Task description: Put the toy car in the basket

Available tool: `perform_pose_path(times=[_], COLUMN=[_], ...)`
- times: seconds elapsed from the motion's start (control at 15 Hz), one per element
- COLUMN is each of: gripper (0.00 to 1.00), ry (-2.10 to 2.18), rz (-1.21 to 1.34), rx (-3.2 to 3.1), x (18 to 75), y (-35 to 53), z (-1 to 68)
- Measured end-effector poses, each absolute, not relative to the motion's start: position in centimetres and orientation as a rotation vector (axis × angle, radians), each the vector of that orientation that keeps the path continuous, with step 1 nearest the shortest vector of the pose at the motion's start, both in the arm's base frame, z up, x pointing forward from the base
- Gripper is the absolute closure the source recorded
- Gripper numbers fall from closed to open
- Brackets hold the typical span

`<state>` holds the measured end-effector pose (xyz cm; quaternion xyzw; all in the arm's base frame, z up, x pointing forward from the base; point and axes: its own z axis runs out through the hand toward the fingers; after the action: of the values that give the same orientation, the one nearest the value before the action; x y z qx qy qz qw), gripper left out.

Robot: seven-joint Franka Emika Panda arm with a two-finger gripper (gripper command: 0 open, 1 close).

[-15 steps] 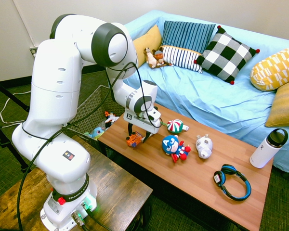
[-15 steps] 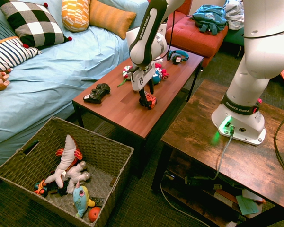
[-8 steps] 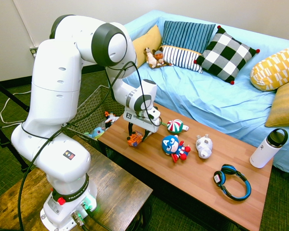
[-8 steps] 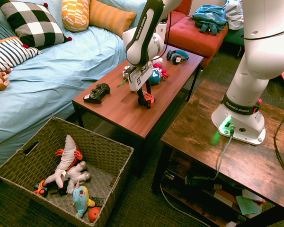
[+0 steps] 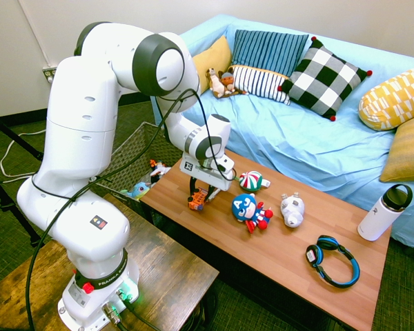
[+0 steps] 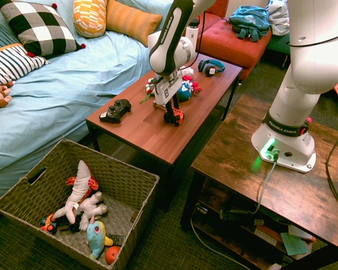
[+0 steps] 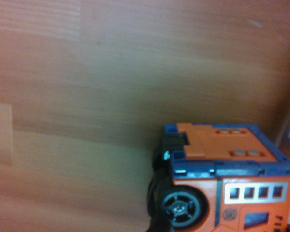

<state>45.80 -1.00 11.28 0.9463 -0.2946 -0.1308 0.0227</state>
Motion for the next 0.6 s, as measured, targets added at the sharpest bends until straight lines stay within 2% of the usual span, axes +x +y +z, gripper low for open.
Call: perform_pose_path(times=[0.27,0.6], gripper=[1.0,1.0], ry=[-0.845,-0.686], rz=[-0.258,-0.1], rx=[2.965,2.9], x=[40.8,38.8], y=[2.8,20.1], z=[15.7,24.3])
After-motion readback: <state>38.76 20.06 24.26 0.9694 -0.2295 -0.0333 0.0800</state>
